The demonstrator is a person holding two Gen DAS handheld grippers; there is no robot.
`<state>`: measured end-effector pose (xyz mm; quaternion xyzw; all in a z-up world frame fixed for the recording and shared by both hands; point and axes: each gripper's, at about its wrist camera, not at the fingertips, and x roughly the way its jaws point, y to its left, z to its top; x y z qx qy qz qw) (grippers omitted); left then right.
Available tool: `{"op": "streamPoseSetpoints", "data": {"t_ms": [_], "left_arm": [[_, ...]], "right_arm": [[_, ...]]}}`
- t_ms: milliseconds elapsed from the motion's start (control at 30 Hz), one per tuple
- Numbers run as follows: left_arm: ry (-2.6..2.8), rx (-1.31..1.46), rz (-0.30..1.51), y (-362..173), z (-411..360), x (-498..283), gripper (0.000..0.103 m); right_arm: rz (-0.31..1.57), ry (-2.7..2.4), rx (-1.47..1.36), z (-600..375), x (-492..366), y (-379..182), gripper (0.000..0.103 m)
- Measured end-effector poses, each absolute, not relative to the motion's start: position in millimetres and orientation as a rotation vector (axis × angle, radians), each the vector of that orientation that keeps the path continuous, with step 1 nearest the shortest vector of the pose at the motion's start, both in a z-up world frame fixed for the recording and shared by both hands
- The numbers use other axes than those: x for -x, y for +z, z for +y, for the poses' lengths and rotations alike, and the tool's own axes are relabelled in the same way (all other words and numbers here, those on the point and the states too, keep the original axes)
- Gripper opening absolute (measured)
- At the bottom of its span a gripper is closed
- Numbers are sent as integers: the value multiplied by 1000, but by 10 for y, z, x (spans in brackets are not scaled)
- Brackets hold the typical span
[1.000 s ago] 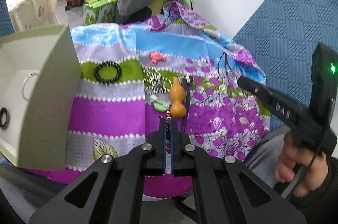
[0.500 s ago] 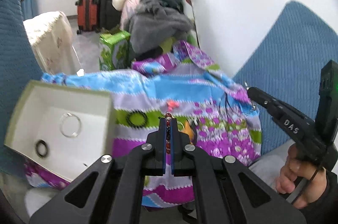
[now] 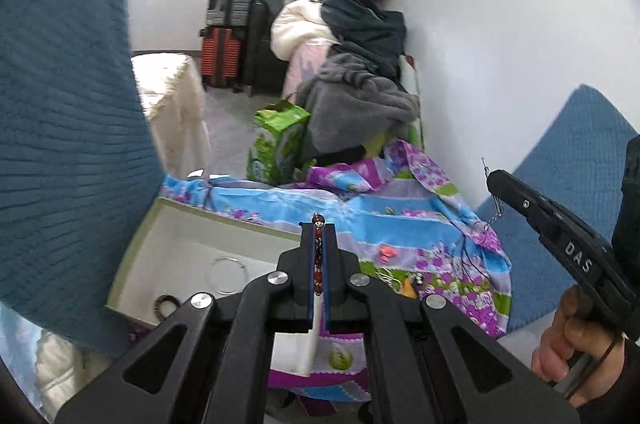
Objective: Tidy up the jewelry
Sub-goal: 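Carry the bead bracelet in the left tool over the box while the right tool carries the pin, then open the left tool releasing the bead bracelet into the box while the right tool opens above it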
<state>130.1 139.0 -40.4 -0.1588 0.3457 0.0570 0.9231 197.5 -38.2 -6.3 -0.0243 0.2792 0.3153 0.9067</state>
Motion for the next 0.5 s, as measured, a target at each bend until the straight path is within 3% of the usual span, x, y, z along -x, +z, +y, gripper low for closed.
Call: {"op": "streamPoseSetpoints", "data": {"t_ms": [200,500], "left_arm": [[198,337,726,-656,1681,-1246,2],[241,376,801,-1265,1932,-1297,2]], "right_arm": [[618,747,93,101,-1908,-284,3],[769,818,150,593,-1930,-1143,3]]}}
